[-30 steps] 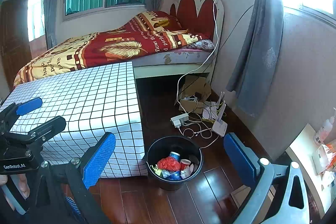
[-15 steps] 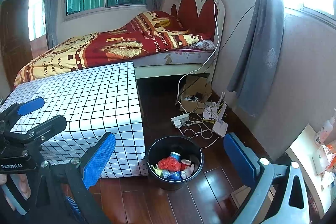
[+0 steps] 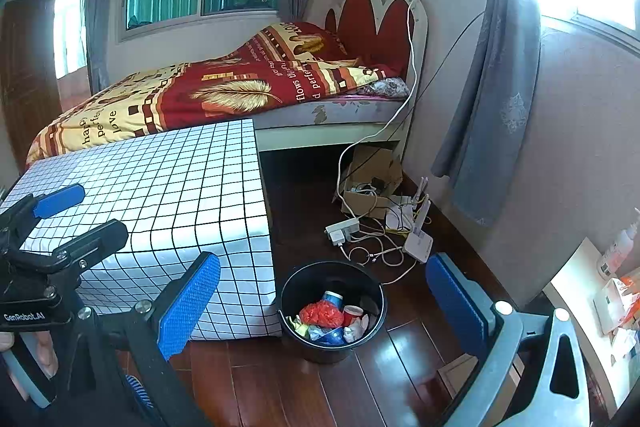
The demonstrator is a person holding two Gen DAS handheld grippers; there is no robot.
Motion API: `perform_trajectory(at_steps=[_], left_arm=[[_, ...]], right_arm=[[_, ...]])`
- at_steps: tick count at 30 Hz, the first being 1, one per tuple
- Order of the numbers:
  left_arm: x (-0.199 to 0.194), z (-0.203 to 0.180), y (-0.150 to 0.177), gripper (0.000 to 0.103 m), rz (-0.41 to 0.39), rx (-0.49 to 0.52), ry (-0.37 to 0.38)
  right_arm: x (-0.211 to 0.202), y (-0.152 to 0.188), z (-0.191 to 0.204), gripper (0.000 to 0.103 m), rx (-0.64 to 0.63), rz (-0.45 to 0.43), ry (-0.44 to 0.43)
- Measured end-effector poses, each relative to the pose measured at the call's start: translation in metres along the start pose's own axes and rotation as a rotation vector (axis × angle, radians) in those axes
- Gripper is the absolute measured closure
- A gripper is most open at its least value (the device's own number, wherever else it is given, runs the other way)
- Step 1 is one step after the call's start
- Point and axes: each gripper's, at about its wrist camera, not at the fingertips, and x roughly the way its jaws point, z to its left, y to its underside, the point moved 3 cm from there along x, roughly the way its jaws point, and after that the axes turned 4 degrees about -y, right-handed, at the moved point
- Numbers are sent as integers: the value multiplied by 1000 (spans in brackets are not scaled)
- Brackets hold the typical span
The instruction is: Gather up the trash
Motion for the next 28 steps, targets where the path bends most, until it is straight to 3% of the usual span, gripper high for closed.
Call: perform_trajectory(at_steps=[28], left_arm=[[2, 2, 0, 1, -26, 59, -7]], right_arm=[[-3, -3, -2, 0, 4, 1, 6]])
